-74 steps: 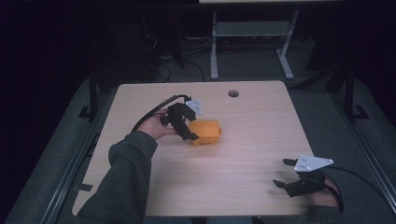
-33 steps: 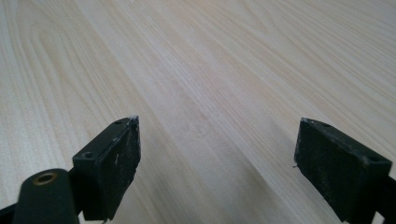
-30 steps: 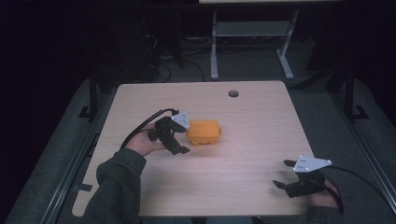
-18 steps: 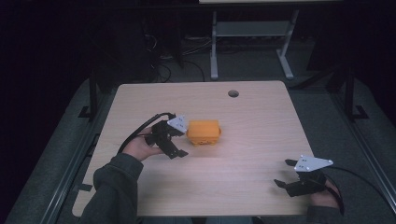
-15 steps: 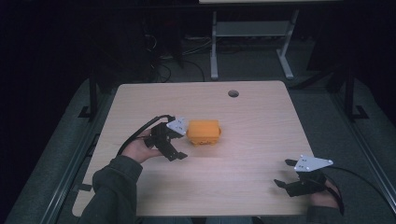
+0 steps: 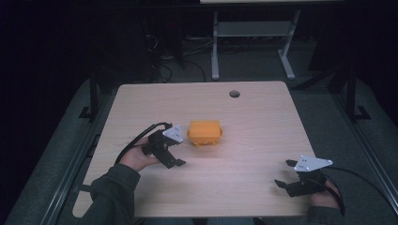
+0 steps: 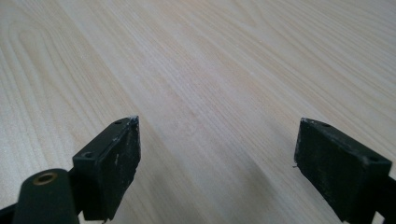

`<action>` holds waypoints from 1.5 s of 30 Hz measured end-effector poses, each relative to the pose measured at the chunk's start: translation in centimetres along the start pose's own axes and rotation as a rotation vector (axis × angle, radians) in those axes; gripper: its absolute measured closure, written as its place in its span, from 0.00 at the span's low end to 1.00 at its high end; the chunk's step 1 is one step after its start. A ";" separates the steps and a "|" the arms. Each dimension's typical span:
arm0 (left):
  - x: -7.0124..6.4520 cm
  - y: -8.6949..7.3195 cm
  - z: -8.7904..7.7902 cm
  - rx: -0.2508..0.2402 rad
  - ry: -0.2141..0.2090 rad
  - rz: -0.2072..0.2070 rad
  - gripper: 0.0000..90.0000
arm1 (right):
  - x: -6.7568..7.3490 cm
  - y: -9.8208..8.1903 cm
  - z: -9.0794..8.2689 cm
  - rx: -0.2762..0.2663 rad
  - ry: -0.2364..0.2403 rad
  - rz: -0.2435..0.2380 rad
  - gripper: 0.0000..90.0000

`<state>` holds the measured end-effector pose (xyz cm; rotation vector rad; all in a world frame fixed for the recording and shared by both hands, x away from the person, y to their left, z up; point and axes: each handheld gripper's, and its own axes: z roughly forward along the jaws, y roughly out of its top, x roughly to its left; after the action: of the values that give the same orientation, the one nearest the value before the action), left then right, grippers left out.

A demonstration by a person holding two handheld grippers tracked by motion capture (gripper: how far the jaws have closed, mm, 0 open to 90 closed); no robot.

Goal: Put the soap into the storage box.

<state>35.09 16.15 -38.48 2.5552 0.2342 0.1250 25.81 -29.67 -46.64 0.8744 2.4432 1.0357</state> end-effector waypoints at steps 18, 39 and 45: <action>-1.8 -2.7 -0.8 -0.029 0.029 -0.030 0.21 | 0.0 -0.1 -0.1 -0.001 -0.005 0.009 0.16; -3.4 -4.9 -1.2 -0.018 0.038 -0.037 0.20 | 0.0 -0.2 -0.1 0.003 -0.011 0.018 0.16; -3.9 -5.4 -1.4 -0.025 0.043 -0.033 0.19 | 0.0 -0.3 -0.2 0.000 -0.015 0.020 0.16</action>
<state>30.28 20.54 -40.44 2.5249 0.2889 0.1690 25.56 -29.97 -46.71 0.9047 2.4273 1.0324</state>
